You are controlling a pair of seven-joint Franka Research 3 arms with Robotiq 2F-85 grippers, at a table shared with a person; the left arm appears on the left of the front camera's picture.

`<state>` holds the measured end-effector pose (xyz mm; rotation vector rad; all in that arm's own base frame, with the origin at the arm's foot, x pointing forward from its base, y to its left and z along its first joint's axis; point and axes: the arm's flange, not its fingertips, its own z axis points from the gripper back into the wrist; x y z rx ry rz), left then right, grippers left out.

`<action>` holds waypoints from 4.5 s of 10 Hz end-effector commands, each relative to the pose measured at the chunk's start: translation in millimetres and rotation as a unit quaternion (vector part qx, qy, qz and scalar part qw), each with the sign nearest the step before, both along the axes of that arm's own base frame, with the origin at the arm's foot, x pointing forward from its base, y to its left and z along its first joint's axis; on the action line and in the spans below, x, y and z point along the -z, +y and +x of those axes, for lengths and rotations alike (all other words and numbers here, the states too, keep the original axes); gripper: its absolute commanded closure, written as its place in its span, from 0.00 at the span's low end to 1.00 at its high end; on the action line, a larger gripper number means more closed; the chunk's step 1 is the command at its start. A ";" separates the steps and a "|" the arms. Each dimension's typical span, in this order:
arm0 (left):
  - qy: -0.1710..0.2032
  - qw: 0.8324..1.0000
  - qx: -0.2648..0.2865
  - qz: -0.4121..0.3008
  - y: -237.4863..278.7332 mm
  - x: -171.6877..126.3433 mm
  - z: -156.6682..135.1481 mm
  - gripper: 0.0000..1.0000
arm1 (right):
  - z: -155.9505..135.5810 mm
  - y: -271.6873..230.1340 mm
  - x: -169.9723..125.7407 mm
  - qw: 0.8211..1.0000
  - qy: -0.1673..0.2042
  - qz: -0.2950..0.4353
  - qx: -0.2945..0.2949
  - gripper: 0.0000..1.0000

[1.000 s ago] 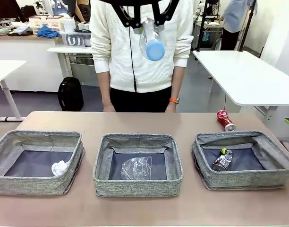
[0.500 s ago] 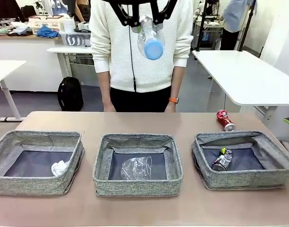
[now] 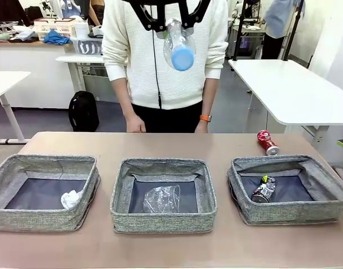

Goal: Sort the waste into the appropriate baskets.
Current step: Place the picked waste into the Fabric basket indicated by the person.

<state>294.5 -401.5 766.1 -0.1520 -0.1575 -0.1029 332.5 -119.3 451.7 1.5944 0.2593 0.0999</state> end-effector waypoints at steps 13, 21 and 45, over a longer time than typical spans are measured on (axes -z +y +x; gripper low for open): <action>0.000 1.000 0.000 0.000 0.0 0.0 -0.1 0.76 | -0.1 -0.8 -6.8 1.000 0.010 0.000 -0.001 0.00; -0.021 1.000 0.002 0.022 23.9 304.6 10.4 0.76 | -0.1 -0.8 -6.8 1.000 0.010 0.000 -0.001 0.00; 0.078 0.844 0.149 -0.510 296.3 190.3 15.3 0.00 | -0.1 -0.8 -6.8 1.000 0.010 0.000 -0.001 0.00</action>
